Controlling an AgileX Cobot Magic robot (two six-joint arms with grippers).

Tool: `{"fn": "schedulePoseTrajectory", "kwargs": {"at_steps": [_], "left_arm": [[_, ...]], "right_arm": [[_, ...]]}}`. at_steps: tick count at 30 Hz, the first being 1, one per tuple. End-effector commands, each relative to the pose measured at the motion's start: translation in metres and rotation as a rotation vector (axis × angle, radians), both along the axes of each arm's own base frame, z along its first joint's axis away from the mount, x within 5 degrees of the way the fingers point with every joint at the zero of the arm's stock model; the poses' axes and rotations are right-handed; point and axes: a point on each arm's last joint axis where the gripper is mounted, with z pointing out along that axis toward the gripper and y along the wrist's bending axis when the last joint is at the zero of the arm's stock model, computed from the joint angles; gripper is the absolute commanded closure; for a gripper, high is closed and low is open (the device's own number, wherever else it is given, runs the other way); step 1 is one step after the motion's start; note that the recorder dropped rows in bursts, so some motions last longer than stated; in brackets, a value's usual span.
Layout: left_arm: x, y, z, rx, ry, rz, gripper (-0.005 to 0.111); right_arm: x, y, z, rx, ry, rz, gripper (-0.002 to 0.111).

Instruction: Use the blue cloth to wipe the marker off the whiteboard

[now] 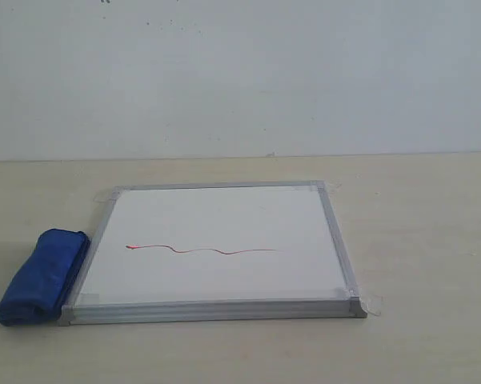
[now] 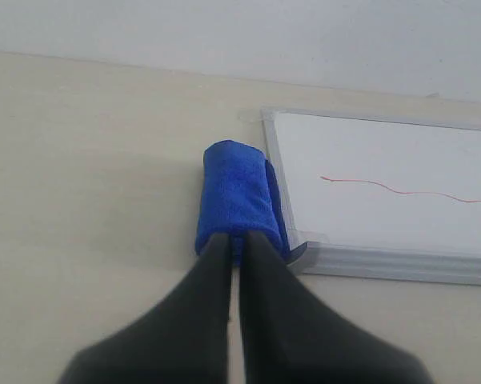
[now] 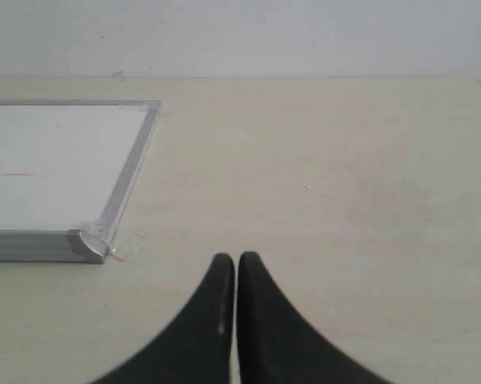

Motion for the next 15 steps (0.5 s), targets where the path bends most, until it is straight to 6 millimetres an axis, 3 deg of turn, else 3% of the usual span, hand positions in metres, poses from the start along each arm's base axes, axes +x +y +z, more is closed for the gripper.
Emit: {"fn": "schedulePoseTrajectory", "kwargs": {"at_steps": [1,15], "left_arm": [[-0.0001,-0.0002,0.0005,0.004,-0.004,-0.006,0.103],[-0.0003,-0.0012,-0.0008,-0.037,0.007,-0.005,0.103]], "right_arm": [[-0.0002,-0.0005,0.0009,-0.006,-0.009,-0.006,0.107],[-0.0003,-0.0004,0.0009,-0.005,-0.009,-0.006,0.107]]}}
